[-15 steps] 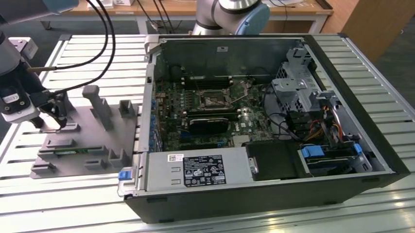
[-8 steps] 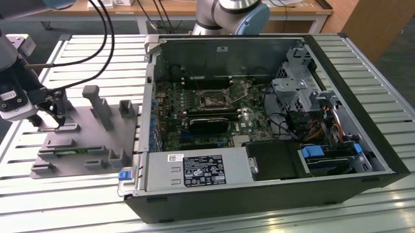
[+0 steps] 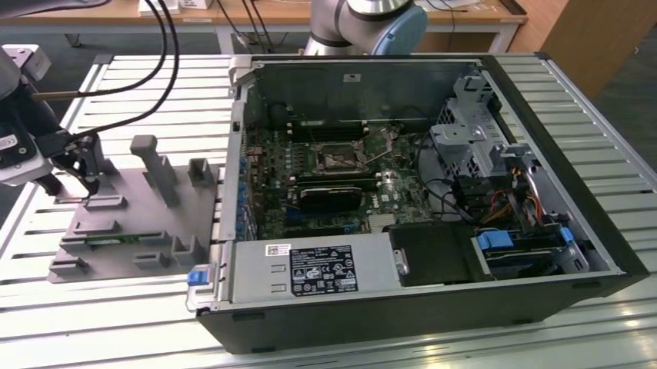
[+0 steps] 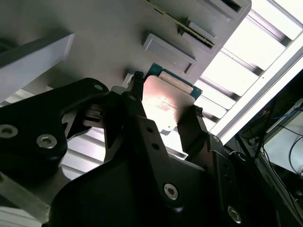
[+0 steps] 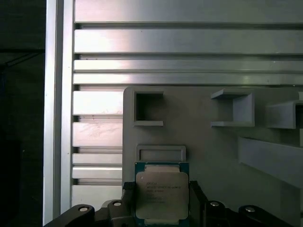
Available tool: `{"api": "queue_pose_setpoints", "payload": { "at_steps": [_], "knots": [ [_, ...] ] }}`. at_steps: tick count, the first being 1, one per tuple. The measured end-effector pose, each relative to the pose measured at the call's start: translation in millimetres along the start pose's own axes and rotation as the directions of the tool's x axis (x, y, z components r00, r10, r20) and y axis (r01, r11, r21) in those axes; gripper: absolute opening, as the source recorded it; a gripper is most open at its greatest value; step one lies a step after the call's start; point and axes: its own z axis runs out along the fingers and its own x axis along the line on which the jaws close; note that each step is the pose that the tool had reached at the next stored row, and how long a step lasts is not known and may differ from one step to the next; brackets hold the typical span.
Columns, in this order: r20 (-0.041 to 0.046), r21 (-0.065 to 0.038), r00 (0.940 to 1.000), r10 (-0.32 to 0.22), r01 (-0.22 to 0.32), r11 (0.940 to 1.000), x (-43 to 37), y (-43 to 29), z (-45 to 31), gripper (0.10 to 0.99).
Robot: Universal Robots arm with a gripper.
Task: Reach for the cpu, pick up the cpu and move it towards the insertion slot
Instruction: 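Pick up the cpu and move it towards the insertion slot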
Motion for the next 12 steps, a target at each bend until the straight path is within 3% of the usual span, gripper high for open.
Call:
{"api": "queue_pose_setpoints", "payload": {
  "at_steps": [12],
  "knots": [
    [-0.0001,0.000,1.0000,0.000,0.000,1.0000,0.1,0.4,-10.7,0.541]
  ]
}}
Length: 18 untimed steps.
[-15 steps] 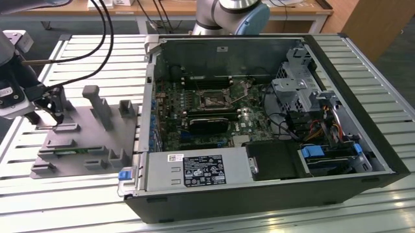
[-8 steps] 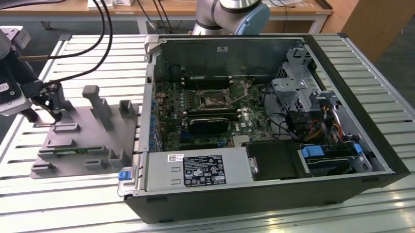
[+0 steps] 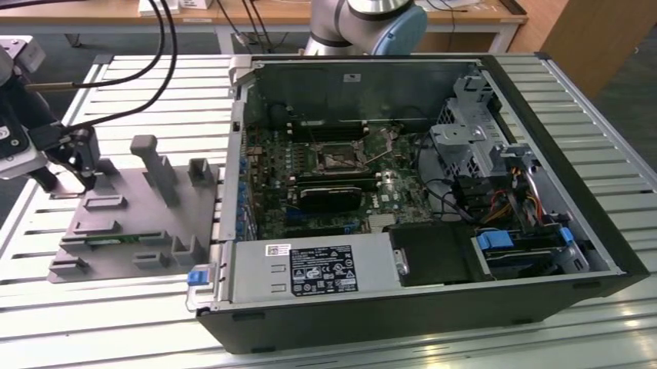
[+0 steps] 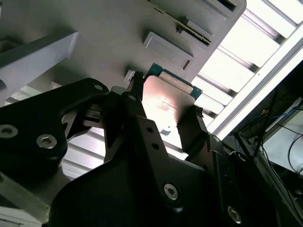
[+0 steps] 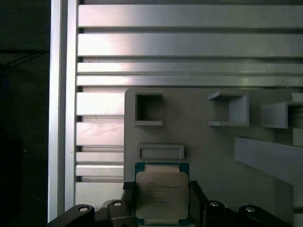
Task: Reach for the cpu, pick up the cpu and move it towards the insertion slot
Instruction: 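Pick up the cpu and move it towards the insertion slot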
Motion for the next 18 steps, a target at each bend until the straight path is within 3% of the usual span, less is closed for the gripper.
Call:
{"api": "queue_pose_setpoints", "payload": {
  "at_steps": [18],
  "knots": [
    [0.0002,0.000,1.0000,0.000,0.000,1.0000,0.0,0.4,-9.1,0.541]
  ]
}}
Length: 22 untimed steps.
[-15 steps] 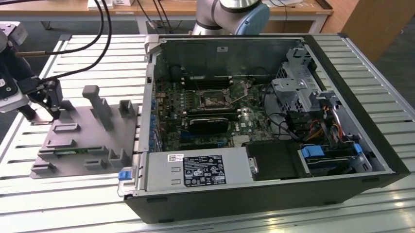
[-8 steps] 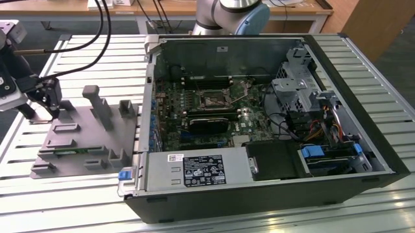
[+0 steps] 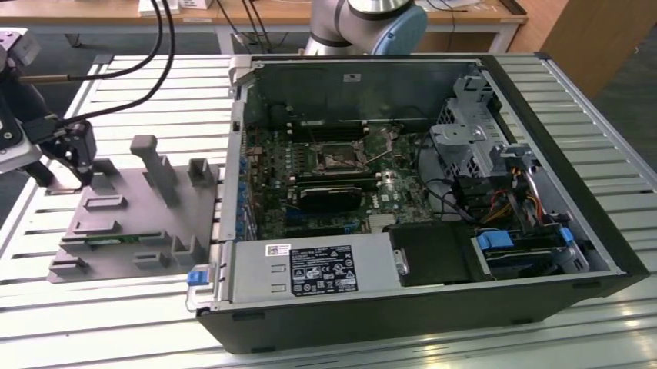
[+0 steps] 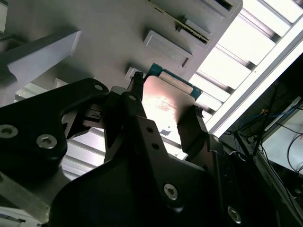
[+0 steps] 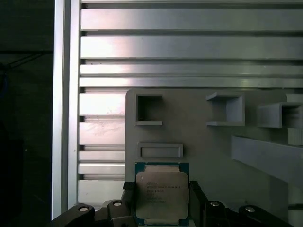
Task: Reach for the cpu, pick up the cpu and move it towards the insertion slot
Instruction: 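Pick up the cpu and move it towards the insertion slot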
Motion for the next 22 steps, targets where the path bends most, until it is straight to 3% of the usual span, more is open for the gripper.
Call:
{"api": "queue_pose_setpoints", "payload": {
  "at_steps": [22],
  "knots": [
    [-0.0002,-0.001,1.0000,0.000,0.000,1.0000,0.1,0.3,-8.8,0.541]
  ]
}}
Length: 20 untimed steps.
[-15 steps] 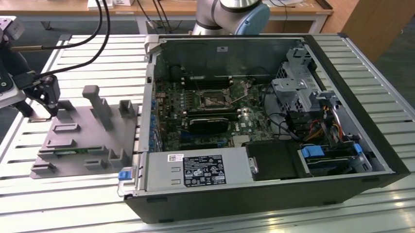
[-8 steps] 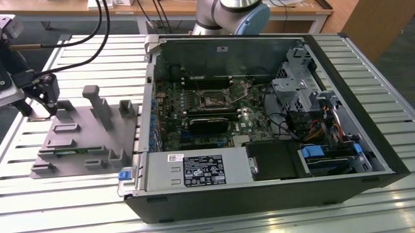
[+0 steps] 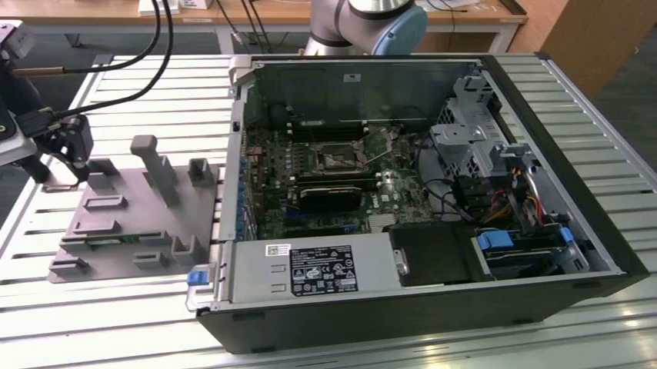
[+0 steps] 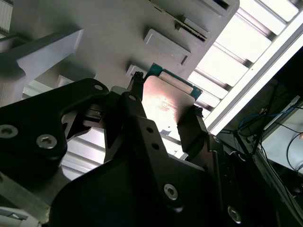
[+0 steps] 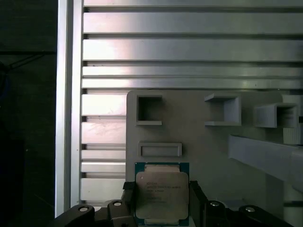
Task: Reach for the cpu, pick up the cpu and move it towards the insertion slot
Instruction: 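Pick up the cpu and move it towards the insertion slot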
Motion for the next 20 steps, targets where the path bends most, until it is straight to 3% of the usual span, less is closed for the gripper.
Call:
{"api": "queue_pose_setpoints", "payload": {
  "at_steps": [20],
  "knots": [
    [0.0001,-0.001,1.0000,0.000,0.000,1.0000,0.0,0.2,-6.6,0.541]
  ]
}}
